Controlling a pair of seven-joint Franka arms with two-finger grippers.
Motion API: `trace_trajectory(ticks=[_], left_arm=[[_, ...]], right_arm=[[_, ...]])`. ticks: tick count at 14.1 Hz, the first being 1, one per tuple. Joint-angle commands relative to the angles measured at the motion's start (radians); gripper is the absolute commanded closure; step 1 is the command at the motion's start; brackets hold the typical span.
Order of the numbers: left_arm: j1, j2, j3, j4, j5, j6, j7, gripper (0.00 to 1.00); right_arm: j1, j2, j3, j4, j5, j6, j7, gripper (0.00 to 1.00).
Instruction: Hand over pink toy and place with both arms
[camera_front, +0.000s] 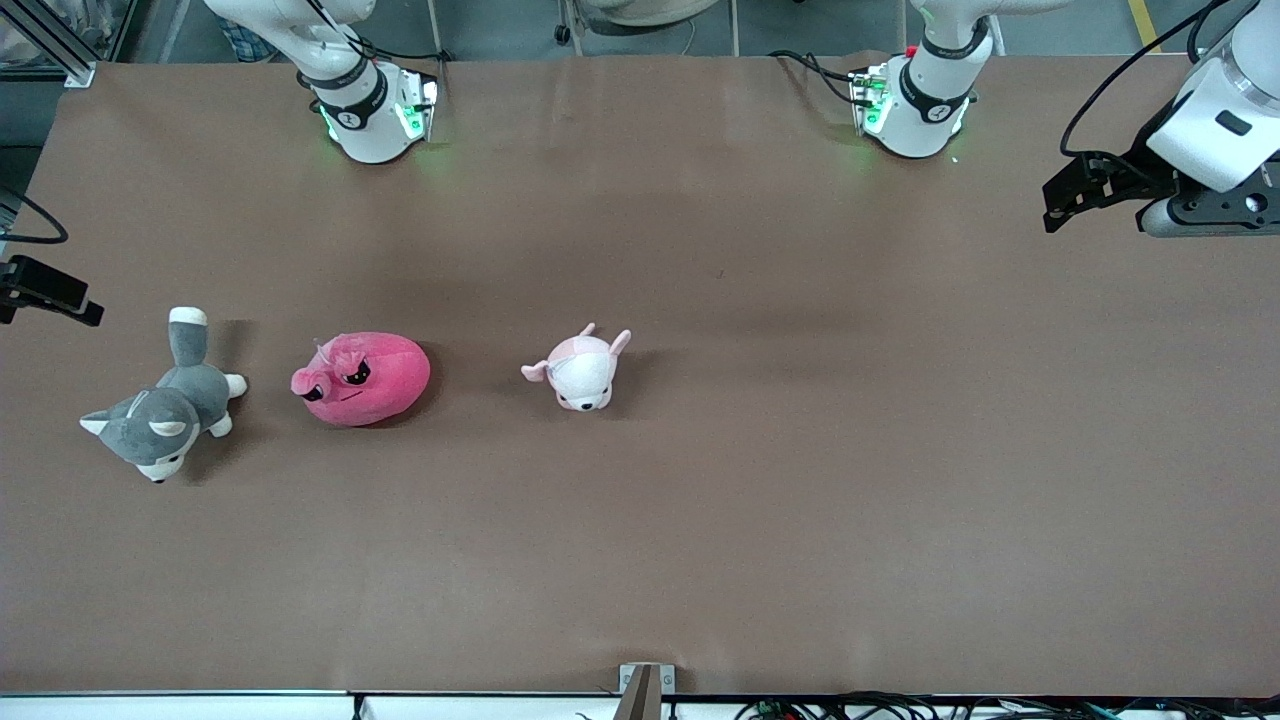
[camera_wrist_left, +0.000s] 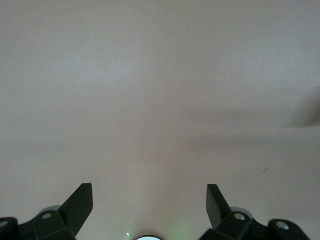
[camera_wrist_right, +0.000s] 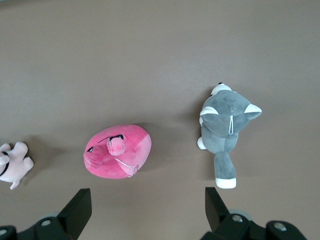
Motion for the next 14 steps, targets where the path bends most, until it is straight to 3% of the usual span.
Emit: trace_trajectory(ticks=[1,4,7,10,14], left_arm=[[0.008,-0.004,-0.002,0.002,-0.013,0.007,0.011,0.00],[0.006,-0.007,-0.002,0.002,-0.013,0.007,0.011,0.00],[0.006,-0.010,-0.002,0.008,-0.013,0.005,0.013,0.00],[0.008,-0.008,-0.002,0.010,-0.013,0.007,0.011,0.00],[0.005,0.007,-0.004,0.028,-0.005,0.005,0.011,0.00]], right_arm=[[0.022,-0.057,0.007,-0.053,-0.028,0.019,0.090,0.00],[0.025,-0.081,0.007,-0.071,-0.059,0.027,0.086,0.00],[0.037,-0.159,0.021,-0.192,-0.094,0.104,0.083,0.00],[-0.035,-0.161,0.065,-0.199,-0.091,0.114,0.062,0.00],[-0.041,-0.170,0.070,-0.213,-0.083,0.110,0.055,0.00]])
